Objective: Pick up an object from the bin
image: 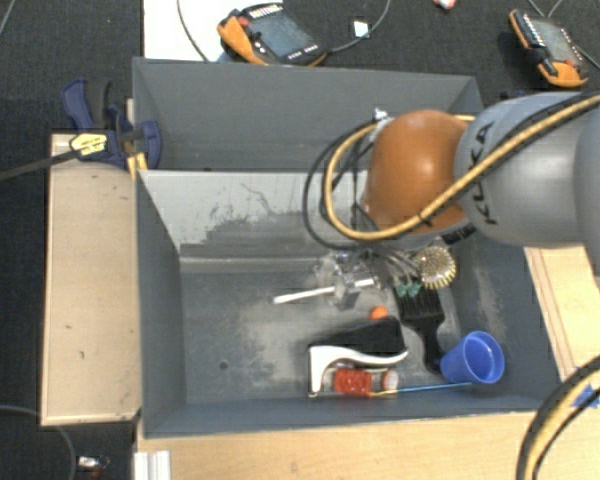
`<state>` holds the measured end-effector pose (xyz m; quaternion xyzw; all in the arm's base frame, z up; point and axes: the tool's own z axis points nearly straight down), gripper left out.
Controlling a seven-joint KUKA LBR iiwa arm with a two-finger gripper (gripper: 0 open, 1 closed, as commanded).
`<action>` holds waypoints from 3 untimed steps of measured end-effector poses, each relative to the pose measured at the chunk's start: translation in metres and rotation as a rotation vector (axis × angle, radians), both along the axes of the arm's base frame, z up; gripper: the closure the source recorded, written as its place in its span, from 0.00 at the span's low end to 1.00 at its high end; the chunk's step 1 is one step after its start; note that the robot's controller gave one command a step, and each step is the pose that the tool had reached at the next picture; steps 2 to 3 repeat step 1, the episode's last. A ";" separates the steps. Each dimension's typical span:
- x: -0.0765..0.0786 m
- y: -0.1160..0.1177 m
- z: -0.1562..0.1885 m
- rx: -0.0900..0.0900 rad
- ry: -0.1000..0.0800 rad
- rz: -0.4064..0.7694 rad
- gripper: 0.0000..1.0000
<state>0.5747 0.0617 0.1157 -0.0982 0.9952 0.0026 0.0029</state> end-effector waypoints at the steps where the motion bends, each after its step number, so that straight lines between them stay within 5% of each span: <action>1: 0.001 0.000 0.045 0.000 -0.005 -0.002 1.00; 3: 0.001 0.000 0.045 0.000 -0.005 -0.002 1.00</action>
Offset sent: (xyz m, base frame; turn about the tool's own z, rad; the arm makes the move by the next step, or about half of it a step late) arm 0.0010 -0.0002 0.0426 0.0018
